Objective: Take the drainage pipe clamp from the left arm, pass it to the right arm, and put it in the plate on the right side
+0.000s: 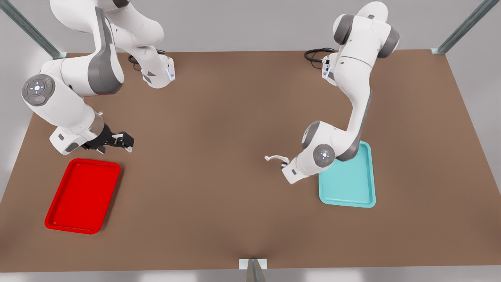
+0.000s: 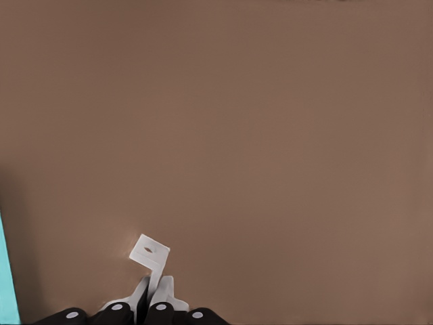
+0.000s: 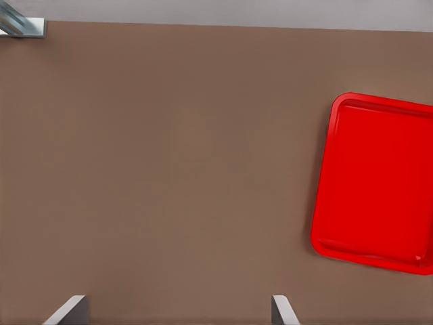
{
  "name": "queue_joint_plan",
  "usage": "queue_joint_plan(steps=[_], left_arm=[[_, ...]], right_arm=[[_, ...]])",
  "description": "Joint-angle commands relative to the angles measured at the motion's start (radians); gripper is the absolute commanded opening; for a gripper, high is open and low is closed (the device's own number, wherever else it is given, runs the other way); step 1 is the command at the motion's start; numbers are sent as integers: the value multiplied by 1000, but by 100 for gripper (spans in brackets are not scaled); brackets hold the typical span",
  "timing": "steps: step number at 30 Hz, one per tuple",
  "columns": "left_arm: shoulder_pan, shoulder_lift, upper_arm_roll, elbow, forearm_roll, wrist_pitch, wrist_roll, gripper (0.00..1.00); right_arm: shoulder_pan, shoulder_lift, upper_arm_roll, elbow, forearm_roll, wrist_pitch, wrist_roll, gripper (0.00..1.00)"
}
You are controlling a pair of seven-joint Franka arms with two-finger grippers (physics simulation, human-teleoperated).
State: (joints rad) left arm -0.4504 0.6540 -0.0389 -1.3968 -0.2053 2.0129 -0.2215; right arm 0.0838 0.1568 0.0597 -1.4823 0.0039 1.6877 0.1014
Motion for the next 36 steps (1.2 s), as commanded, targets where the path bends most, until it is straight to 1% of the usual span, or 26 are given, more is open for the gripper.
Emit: queue_joint_plan(steps=[1,2,4,5,7,8,10,14,16,20,22,24,25,28,33,36], left_arm=[[-11,12,-39,24,-34,35,-1116,21],[-30,15,-44,36,-34,43,-1159,21],[-51,30,-101,85,-54,43,-1246,21],[-65,49,-107,119,-56,49,-1292,21],[-88,76,-134,151,-57,130,-1342,21],[-99,88,-150,168,-57,136,-1352,21],[-109,90,-153,168,-56,152,-1374,21],[-120,93,-151,176,-56,159,-1395,21],[-122,99,-151,174,-56,156,-1388,21],[-122,102,-153,174,-57,156,-1386,21],[-120,101,-165,174,-57,129,-1323,21],[-119,101,-167,174,-59,115,-1300,21],[-119,101,-168,174,-59,115,-1294,21],[-119,101,-168,174,-59,115,-1293,21],[-117,99,-170,174,-60,109,-1294,21],[-114,98,-168,174,-71,109,-1293,21]], right_arm=[[1,0,0,1,1,0,0,100],[1,0,0,1,1,0,0,100],[1,1,0,1,1,6,-2,100],[1,10,2,1,2,15,-12,100],[2,52,69,1,2,76,1,100],[4,67,92,-1,2,95,3,100],[17,89,109,-4,2,121,3,100],[45,124,109,-10,2,156,44,100],[76,145,109,-10,1,153,130,100],[112,145,111,-62,1,170,273,100],[159,148,117,-105,-2,239,441,100],[214,170,117,-105,-5,257,593,100],[243,182,117,-96,-7,279,682,100],[310,283,117,22,-55,282,908,100],[312,299,118,27,-47,283,939,100],[313,313,140,20,-45,274,988,100]])
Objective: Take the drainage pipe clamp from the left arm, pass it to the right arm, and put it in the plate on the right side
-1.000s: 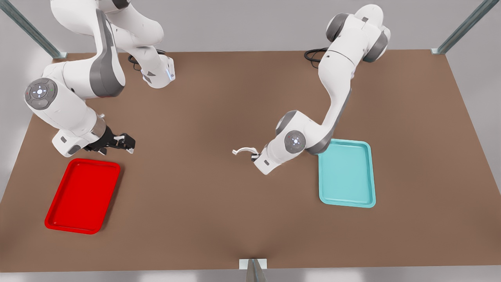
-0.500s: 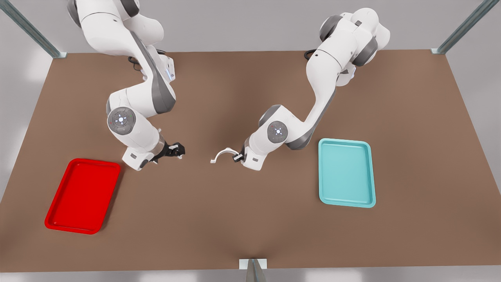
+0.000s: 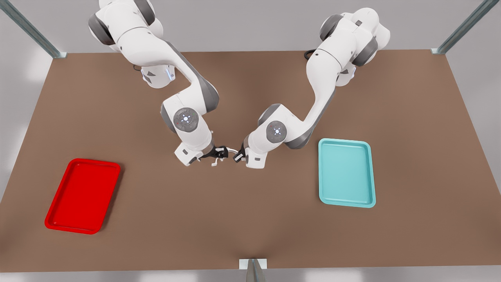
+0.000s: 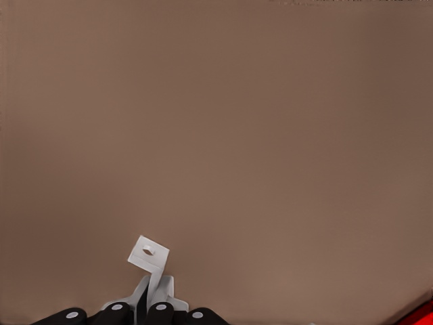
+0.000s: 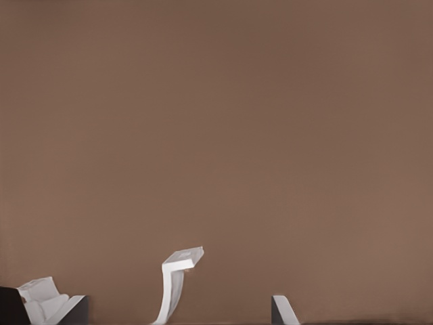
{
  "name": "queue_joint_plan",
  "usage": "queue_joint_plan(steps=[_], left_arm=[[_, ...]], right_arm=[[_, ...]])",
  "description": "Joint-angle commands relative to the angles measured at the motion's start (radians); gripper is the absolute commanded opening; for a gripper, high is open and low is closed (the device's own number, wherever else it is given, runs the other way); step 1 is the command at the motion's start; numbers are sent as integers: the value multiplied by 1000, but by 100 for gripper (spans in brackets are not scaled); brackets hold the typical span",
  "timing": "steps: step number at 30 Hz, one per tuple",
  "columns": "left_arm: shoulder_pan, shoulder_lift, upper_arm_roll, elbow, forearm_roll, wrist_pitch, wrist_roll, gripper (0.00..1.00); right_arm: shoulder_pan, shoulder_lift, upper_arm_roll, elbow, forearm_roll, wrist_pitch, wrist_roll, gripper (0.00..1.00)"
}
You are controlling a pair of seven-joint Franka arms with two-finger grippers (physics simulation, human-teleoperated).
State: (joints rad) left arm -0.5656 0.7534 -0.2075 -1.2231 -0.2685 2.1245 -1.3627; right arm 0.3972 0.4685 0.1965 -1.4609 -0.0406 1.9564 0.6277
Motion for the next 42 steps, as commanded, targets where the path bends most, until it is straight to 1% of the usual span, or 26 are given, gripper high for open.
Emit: queue_joint_plan(steps=[1,4,6,7,8,9,11,12,13,15,16,18,19,23,26,28,29,30,32,33,34,36,37,39,40,42], left_arm=[[1,-2,0,2,-8,-3,-151,21],[3,-3,-1,1,-8,-3,-153,21],[3,-5,0,1,-8,-3,-153,21],[3,-5,0,1,-8,-3,-153,21],[3,-5,0,1,-8,-5,-153,21],[3,-5,0,1,-8,-5,-153,21],[3,-6,0,2,-8,-5,-153,21],[3,-6,0,1,-8,-5,-153,21],[3,-6,0,2,-8,-5,-153,21],[4,-8,-1,2,-9,-12,-153,21],[4,-8,-1,1,-9,-12,-153,21],[4,-8,-1,2,-9,-12,-153,21],[0,-11,5,1,-1,-11,-142,100],[24,-31,10,2,2,-47,-139,100],[65,-86,-4,2,-5,-147,-125,100],[130,-114,-6,2,-5,-235,-49,100],[194,-121,-4,2,-3,-331,112,100],[265,-129,7,2,5,-413,309,100],[397,-141,3,2,141,-480,680,100],[454,-164,10,2,209,-485,904,100],[489,-178,10,2,267,-485,1048,100],[616,-232,11,2,285,-483,1366,100],[635,-267,13,2,285,-485,1415,100],[618,-399,49,-12,335,-544,1416,100],[529,-502,161,-104,328,-543,1418,100],[527,-517,163,-116,328,-564,1407,100]], right_arm=[[0,9,11,-1,-1,6,469,100],[17,50,12,-9,-2,4,500,100],[14,48,11,-39,-4,4,512,100],[12,48,11,-42,-4,3,515,97],[14,50,11,-50,-7,6,527,91],[14,53,12,-50,-5,9,534,84],[25,58,12,-42,-2,15,546,62],[29,58,12,-41,-2,16,546,58],[34,58,12,-41,-2,18,546,48],[38,58,14,-39,-2,30,546,23],[38,58,14,-39,-2,32,546,21],[34,59,14,-41,-2,33,544,21],[32,59,14,-41,-2,33,544,21],[-6,48,20,-42,-1,30,488,21],[-27,44,26,-47,-1,27,471,21],[-60,19,26,-72,4,24,425,21],[-84,4,26,-90,4,24,391,21],[-133,-22,44,-131,5,27,331,21],[-316,-30,165,-162,-2,24,256,21],[-368,-48,169,-187,-4,21,173,21],[-394,-60,169,-200,-5,16,127,21],[-468,-82,169,-236,-41,12,44,21],[-521,-88,170,-251,-41,9,-42,21],[-592,-87,169,-272,-41,12,-153,21],[-645,-79,169,-271,-41,16,-242,21],[-739,-47,164,-269,-42,42,-403,21]])
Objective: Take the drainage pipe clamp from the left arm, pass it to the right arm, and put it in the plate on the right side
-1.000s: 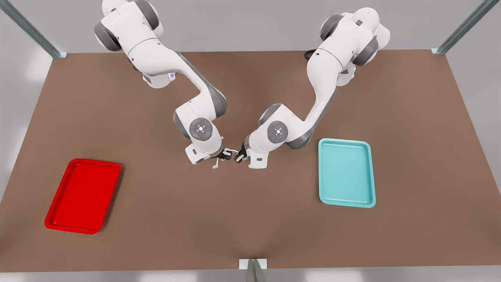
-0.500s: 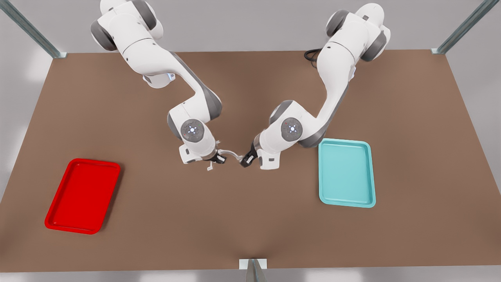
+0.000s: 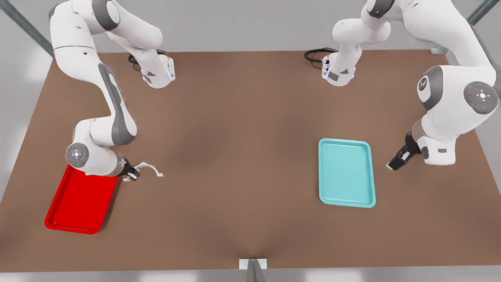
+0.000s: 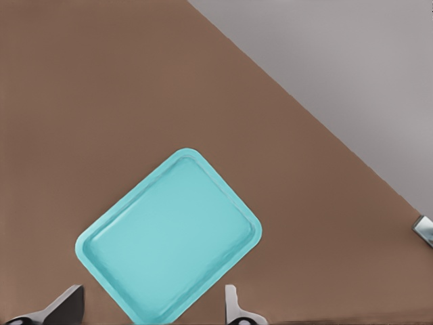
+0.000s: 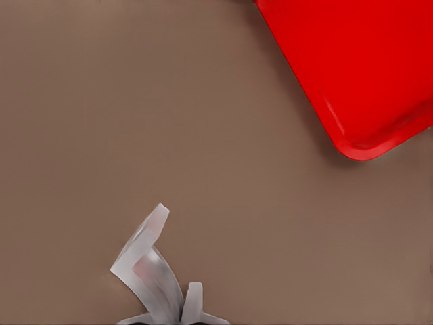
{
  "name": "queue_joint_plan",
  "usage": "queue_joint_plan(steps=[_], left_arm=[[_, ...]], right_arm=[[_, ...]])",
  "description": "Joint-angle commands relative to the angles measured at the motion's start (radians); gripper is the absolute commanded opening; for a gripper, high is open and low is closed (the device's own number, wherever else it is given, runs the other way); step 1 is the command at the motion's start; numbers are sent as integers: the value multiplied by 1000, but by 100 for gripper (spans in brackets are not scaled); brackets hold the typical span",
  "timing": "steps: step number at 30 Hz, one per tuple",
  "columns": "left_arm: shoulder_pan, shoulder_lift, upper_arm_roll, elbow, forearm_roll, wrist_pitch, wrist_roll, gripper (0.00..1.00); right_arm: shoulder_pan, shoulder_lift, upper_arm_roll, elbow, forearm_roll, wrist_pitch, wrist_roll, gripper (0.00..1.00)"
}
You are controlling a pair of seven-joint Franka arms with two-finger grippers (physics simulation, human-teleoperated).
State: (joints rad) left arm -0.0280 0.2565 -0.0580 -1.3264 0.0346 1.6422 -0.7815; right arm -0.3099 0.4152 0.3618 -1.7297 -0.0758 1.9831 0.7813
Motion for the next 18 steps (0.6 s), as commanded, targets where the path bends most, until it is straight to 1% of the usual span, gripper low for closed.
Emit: queue_joint_plan(steps=[1,5,8,11,12,15,16,17,18], left_arm=[[-9,-20,15,-19,24,-79,837,100],[-3,-16,15,-19,36,-74,837,100],[-9,-14,12,-16,39,-74,835,100],[-10,0,6,-10,53,-65,861,100],[-20,15,6,-2,53,-62,881,100],[-24,24,4,0,53,-64,881,100],[-24,30,6,13,53,-62,883,100],[-24,35,4,16,53,-64,886,100],[-23,38,4,16,50,-61,933,100]], right_arm=[[-73,25,-1,2,-25,31,-625,21],[-189,68,-12,61,-62,31,-824,21],[-253,114,-20,90,-99,33,-870,21],[-259,204,-67,183,-117,31,-921,21],[-259,257,-84,242,-136,31,-959,21],[-261,329,-118,312,-137,31,-1024,21],[-261,329,-118,312,-139,31,-1030,34],[-259,330,-118,312,-139,33,-1019,100],[-259,330,-118,314,-139,33,-1022,100]])
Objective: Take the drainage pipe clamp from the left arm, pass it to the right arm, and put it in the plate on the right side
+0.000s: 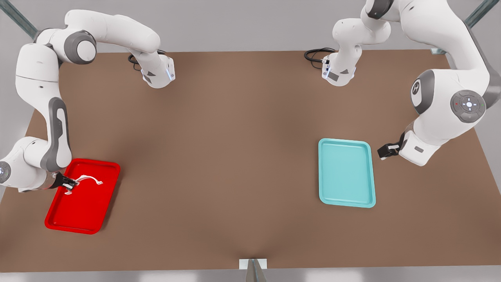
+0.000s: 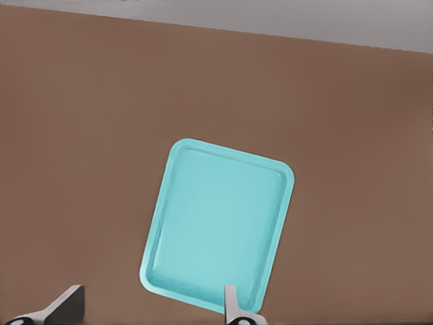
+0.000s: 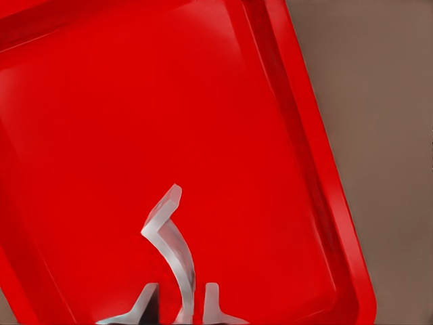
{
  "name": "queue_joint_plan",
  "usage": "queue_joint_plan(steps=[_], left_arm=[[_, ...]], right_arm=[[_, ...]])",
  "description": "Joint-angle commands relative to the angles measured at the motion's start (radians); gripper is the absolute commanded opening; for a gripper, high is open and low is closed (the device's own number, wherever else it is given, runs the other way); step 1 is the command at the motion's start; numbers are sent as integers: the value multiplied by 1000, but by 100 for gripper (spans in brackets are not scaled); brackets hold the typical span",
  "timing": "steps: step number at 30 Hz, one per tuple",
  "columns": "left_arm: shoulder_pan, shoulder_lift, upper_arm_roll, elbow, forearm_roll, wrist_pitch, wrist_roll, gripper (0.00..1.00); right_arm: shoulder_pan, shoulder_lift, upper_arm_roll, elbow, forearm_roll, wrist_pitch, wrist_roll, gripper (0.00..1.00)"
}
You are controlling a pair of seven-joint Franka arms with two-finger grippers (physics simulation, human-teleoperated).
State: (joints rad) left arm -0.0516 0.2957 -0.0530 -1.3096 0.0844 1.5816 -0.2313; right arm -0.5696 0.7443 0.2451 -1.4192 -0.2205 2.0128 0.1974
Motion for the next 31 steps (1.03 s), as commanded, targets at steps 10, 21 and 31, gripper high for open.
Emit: queue_joint_plan(steps=[10,21,31], left_arm=[[1,28,1,27,0,-5,400,100],[-1,28,-1,27,-2,-5,402,100],[-1,26,-13,27,-2,-5,402,100]], right_arm=[[59,-329,305,-10,-7,-328,14,100],[510,-660,-47,-87,145,-390,-30,100],[731,-617,-317,-83,188,-371,-118,100]])
